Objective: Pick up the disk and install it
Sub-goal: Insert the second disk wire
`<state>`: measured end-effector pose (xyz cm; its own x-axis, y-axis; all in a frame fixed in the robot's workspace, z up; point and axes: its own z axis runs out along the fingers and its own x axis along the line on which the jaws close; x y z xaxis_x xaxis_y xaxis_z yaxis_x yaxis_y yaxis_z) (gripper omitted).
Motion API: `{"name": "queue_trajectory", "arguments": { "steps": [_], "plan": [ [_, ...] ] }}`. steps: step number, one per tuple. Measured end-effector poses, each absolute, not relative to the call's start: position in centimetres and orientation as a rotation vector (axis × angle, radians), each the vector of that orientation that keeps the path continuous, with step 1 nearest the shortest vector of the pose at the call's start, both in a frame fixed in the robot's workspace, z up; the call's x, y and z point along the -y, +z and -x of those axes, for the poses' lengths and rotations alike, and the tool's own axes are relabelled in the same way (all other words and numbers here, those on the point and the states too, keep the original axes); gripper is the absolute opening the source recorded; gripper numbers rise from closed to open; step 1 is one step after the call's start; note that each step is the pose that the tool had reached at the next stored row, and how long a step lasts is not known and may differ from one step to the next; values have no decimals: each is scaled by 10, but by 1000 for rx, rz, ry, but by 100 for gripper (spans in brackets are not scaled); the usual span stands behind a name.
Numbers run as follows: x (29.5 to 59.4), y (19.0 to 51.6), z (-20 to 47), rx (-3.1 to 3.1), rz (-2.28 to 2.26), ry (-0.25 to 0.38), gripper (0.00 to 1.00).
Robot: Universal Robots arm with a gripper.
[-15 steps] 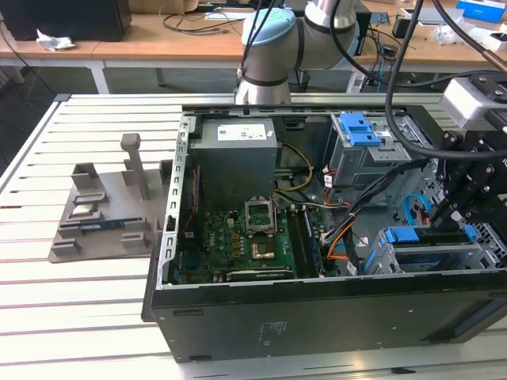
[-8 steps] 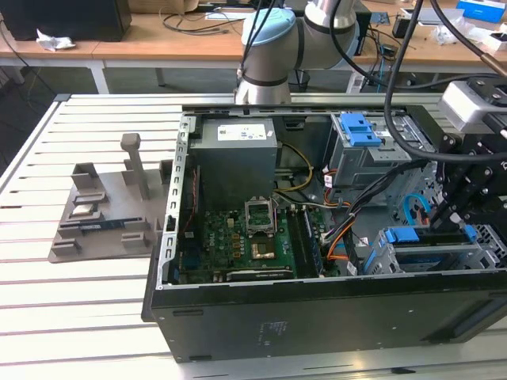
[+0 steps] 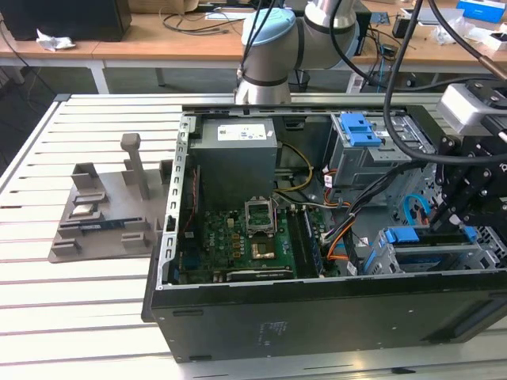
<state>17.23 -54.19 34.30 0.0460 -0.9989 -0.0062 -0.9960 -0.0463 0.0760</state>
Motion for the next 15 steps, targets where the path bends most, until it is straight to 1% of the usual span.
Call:
{"name": "queue_trajectory", "arguments": {
  "steps": [15],
  "plan": [
    [542,347,-172,2136,-2238,-95,16]
  ]
}}
